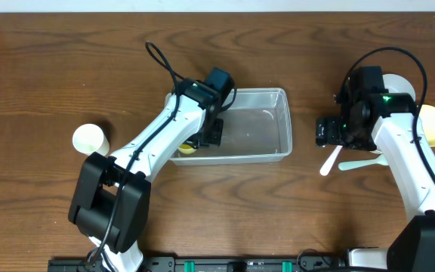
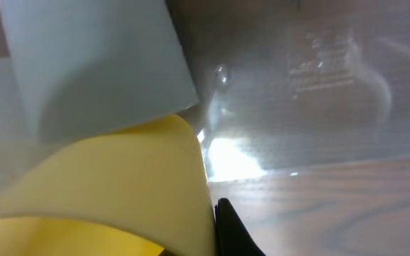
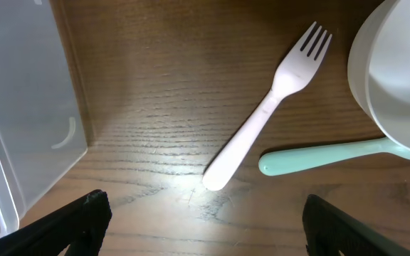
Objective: Pack container
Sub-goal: 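Lower the yellow cup into the container with the left gripper and release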
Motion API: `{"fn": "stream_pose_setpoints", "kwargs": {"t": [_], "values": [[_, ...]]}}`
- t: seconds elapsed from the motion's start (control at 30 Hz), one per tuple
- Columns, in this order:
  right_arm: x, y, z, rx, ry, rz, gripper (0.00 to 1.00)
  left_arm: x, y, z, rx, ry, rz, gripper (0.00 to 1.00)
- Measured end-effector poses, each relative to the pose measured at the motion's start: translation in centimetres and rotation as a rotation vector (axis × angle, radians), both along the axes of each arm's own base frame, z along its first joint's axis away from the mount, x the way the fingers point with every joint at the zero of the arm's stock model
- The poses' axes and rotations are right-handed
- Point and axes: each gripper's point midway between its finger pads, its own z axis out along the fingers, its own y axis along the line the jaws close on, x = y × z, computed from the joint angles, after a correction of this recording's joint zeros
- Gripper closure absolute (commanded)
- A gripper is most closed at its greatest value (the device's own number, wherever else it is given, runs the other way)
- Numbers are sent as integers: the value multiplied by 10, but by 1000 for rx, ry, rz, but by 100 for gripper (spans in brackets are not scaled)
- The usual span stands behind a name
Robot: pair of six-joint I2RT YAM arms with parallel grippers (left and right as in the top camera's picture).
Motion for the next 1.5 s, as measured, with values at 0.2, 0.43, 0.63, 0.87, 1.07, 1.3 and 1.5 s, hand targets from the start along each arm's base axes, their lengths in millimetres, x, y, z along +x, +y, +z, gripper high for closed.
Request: {"fn": "stream_pose_setpoints", "kwargs": {"t": [0.2,0.43,0.63,0.87,1.07,1.3,1.5], "values": [[-1,0,0,0,3,0,12,20,0,2,14,-90,4,94],[-1,0,0,0,3,0,12,27,10,4,76,-133,11,92],[-1,0,0,0,3,0,12,8,22,3,124,-54,6,75],[-1,0,0,0,4,0,12,-8,19,1,99,20,1,73],[-1,0,0,0,6,0,12,-9,18,1,92,25,1,72],[-2,0,0,0,6,0,12,-1,24,26,106,-52,-3,54],[-2,0,0,0,6,0,12,17,45,121,24,-317,77,49]]}}
